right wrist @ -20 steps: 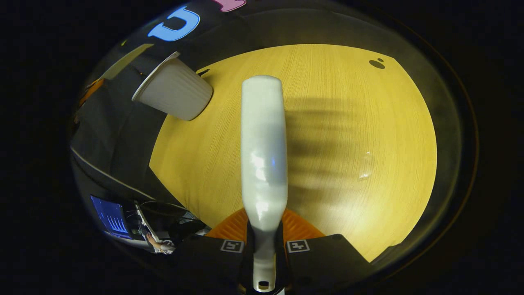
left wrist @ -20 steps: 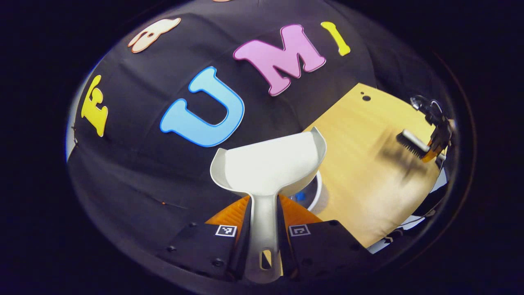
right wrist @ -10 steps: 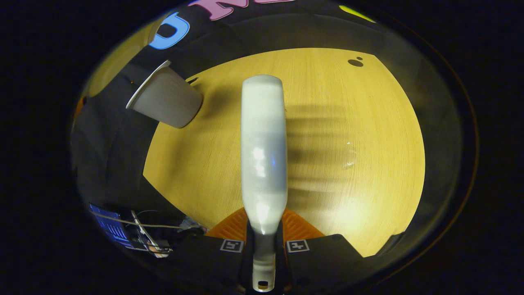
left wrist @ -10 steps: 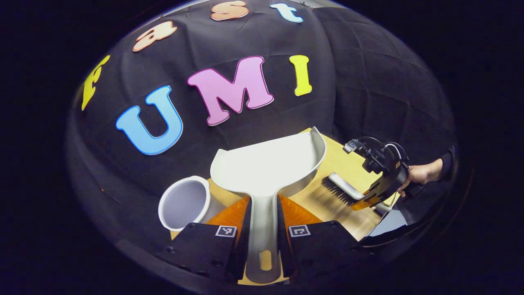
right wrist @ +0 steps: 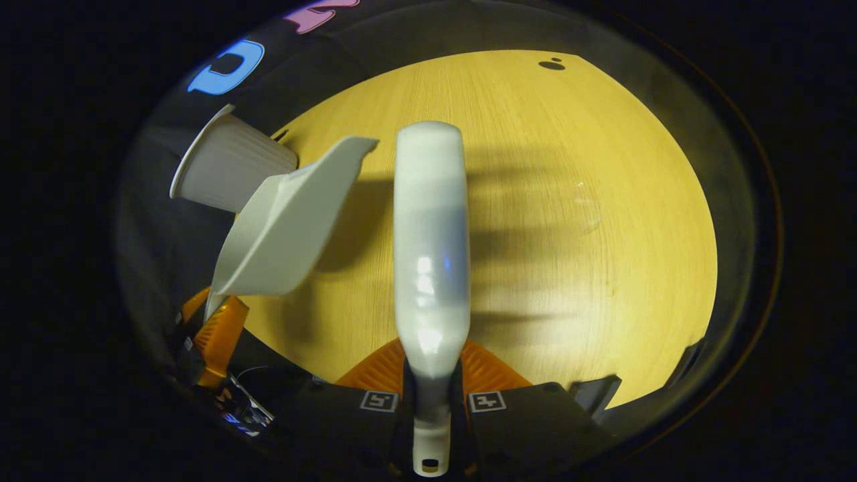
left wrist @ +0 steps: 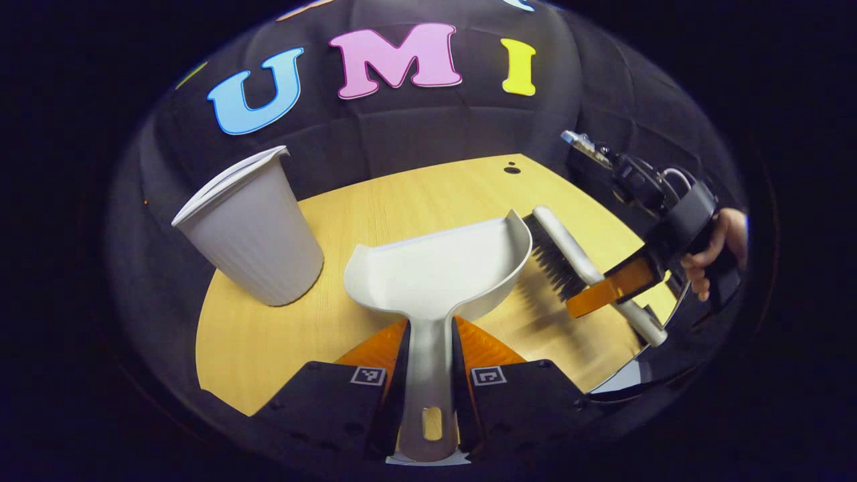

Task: Pick up the small broom and dustpan from the desktop, sweep the trash into the dustpan with the broom, and then empty the trash into the garbage bin.

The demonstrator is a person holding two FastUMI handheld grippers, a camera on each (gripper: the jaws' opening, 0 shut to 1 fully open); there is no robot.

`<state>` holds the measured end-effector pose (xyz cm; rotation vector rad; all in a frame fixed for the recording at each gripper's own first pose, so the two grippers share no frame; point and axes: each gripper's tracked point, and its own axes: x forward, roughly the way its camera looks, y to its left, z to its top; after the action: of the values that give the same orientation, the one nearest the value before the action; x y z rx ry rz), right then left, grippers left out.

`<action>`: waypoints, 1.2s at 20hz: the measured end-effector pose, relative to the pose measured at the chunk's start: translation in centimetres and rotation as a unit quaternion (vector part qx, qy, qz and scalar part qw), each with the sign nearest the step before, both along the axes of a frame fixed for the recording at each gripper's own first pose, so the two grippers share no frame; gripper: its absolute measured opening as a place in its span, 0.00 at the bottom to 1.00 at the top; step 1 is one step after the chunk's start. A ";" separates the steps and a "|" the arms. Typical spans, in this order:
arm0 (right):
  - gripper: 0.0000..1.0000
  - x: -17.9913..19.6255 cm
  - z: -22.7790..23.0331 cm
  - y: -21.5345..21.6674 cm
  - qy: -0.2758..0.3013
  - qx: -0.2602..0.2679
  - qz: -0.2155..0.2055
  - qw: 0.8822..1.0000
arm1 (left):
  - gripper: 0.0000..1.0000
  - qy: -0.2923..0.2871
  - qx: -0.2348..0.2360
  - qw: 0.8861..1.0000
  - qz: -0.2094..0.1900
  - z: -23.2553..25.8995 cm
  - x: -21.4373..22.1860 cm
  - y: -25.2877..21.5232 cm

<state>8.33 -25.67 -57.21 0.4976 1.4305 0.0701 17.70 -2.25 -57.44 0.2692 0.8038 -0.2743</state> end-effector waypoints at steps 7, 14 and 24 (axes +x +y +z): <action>0.24 -0.2 -3.6 0.8 0.041 -0.017 0.018 0.999 | 0.30 0.015 0.008 0.999 0.032 -3.6 -0.6 0.8; 0.29 -0.2 -4.3 1.0 0.059 -0.025 0.041 0.997 | 0.30 0.063 0.038 0.996 0.052 -4.7 -0.3 0.6; 0.50 1.9 -0.8 -0.8 0.006 -0.023 -0.002 1.000 | 0.64 0.164 -0.036 0.981 0.094 -4.3 -1.7 -0.9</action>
<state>10.24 -26.48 -58.01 0.4639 1.4402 0.0310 15.95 -3.11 -61.79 0.0789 1.1362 -0.1704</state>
